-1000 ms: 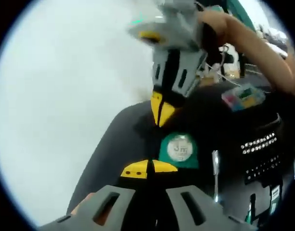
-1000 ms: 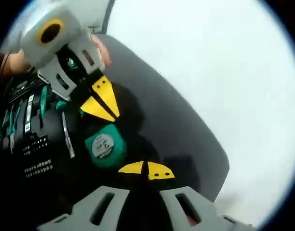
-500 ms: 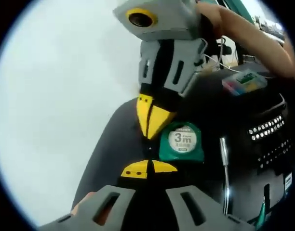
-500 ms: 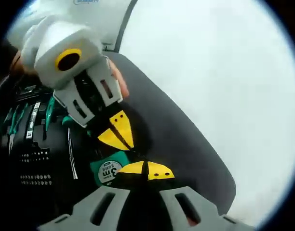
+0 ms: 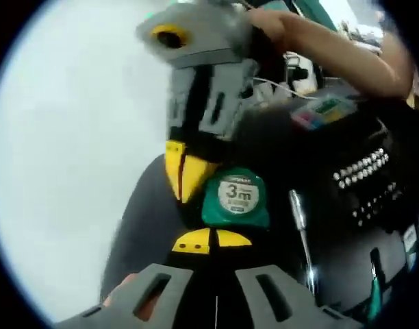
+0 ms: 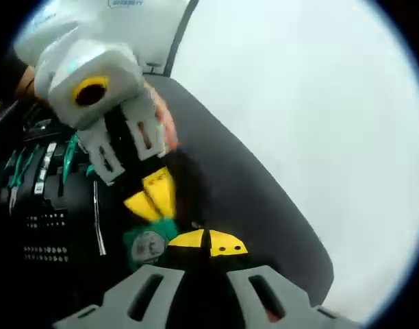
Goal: Pick up the tools and put them into their designated positions in the toolbox.
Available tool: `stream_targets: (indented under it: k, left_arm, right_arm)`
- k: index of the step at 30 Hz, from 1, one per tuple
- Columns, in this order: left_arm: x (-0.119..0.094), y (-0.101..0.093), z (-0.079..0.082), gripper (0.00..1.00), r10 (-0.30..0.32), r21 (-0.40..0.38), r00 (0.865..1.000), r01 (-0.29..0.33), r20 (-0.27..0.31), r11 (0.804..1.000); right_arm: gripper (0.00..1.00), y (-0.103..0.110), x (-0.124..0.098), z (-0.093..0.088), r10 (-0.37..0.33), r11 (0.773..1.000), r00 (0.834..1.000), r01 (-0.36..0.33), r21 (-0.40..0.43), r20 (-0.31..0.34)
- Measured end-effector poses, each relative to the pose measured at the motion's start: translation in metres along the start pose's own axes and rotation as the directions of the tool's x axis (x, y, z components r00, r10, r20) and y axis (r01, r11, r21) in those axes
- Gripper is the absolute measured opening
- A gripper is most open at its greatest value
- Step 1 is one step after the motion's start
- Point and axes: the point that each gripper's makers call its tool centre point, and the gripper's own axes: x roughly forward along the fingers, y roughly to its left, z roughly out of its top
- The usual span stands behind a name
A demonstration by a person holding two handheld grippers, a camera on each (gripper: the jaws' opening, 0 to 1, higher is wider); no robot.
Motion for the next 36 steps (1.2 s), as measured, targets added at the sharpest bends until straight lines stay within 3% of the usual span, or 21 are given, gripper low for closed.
stream_targets:
  k: [1,2,3,4,5,7,9,11,12,13,16,21,22,23,24,30,33,34,35,36]
  left_arm:
    - [-0.001,-0.001,0.000,0.00,-0.002,-0.018,1.000,0.002,-0.005,1.000]
    - [-0.002,0.002,-0.003,0.00,0.016,-0.077,1.000,-0.017,-0.025,0.997]
    - [-0.003,0.003,-0.003,0.00,0.015,-0.150,1.000,-0.016,-0.006,0.989]
    - [-0.006,-0.001,-0.004,0.00,-0.013,-0.153,1.000,0.012,-0.007,0.988]
    - [-0.012,-0.001,-0.005,0.00,-0.014,-0.137,1.000,0.014,0.003,0.991]
    - [-0.021,-0.010,-0.005,0.00,-0.032,-0.129,0.999,0.032,0.004,0.991]
    - [-0.021,-0.016,-0.002,0.00,-0.042,-0.136,0.999,0.043,0.010,0.990]
    - [-0.016,-0.019,0.003,0.00,-0.034,-0.113,0.999,0.035,0.011,0.993]
    - [-0.014,-0.020,0.005,0.01,-0.035,-0.109,0.999,0.036,0.013,0.993]
    - [-0.012,-0.016,0.005,0.01,-0.026,-0.100,1.000,0.026,-0.007,0.995]
    - [-0.015,-0.016,0.004,0.00,-0.039,-0.118,0.999,0.036,-0.021,0.992]
    - [-0.019,-0.019,0.004,0.00,-0.035,-0.176,0.998,0.043,0.048,0.983]
    - [-0.021,-0.020,0.004,0.00,-0.035,-0.179,0.998,0.045,0.061,0.983]
    - [-0.018,-0.020,0.003,0.00,-0.034,-0.181,0.997,0.045,0.065,0.982]
    - [-0.019,-0.020,0.004,0.00,-0.031,-0.184,0.996,0.045,0.079,0.982]
    - [-0.021,-0.020,0.008,0.00,-0.031,-0.168,0.995,0.046,0.091,0.985]
    - [-0.026,-0.018,0.014,0.00,-0.027,-0.177,0.991,0.050,0.129,0.983]
    - [-0.028,-0.019,0.016,0.00,-0.030,-0.186,0.990,0.055,0.135,0.981]
    - [-0.028,-0.019,0.022,0.00,-0.027,-0.194,0.984,0.062,0.177,0.979]
    - [-0.030,-0.024,0.017,0.00,-0.051,-0.205,0.986,0.083,0.157,0.975]
  right_arm:
    - [0.00,0.002,-0.002,-0.007,0.015,1.000,1.000,-0.015,0.006,-0.024]
    - [0.00,0.004,-0.005,-0.014,0.036,0.999,0.998,-0.034,0.039,-0.045]
    - [0.00,0.008,-0.012,-0.026,0.070,0.994,0.993,-0.062,0.091,-0.090]
    - [0.00,0.003,-0.019,-0.031,0.046,0.995,0.992,-0.034,0.099,-0.115]
    - [0.00,-0.008,-0.028,-0.031,-0.008,0.999,0.994,0.013,0.046,-0.109]
    - [0.00,-0.004,-0.039,-0.024,0.000,0.997,0.996,0.007,0.079,-0.088]
    - [0.00,0.006,-0.037,-0.015,0.032,0.998,0.998,-0.029,0.052,-0.059]
    - [0.00,0.012,-0.025,-0.011,0.077,0.997,0.993,-0.078,-0.009,-0.094]
    - [0.00,0.008,-0.019,-0.012,0.029,0.999,0.994,-0.033,-0.039,-0.110]
    - [0.00,0.008,-0.017,-0.018,0.041,0.998,0.988,-0.047,-0.038,-0.146]
    - [0.00,0.006,-0.011,-0.022,0.030,0.999,0.991,-0.031,-0.009,-0.131]
    - [0.00,0.007,-0.010,-0.020,0.039,0.998,0.993,-0.043,-0.036,-0.113]
    - [0.00,0.005,-0.010,-0.017,0.033,0.999,0.995,-0.036,-0.027,-0.093]
    - [0.00,0.006,-0.010,-0.006,0.041,0.998,0.999,-0.040,0.050,-0.021]
    - [0.00,0.005,-0.011,0.000,0.041,0.997,0.999,-0.042,0.068,0.007]
    - [0.00,0.006,-0.010,-0.003,0.041,0.998,0.999,-0.040,0.039,-0.011]
    - [0.00,0.005,-0.005,-0.005,0.029,0.999,0.999,-0.029,0.028,-0.025]
    - [0.00,0.010,-0.004,-0.005,0.050,0.998,0.998,-0.050,0.028,-0.023]
    - [0.00,0.026,-0.002,-0.003,0.129,0.991,0.992,-0.128,0.047,-0.018]
    - [0.00,0.021,0.000,0.008,0.065,0.998,0.997,-0.065,-0.010,0.042]
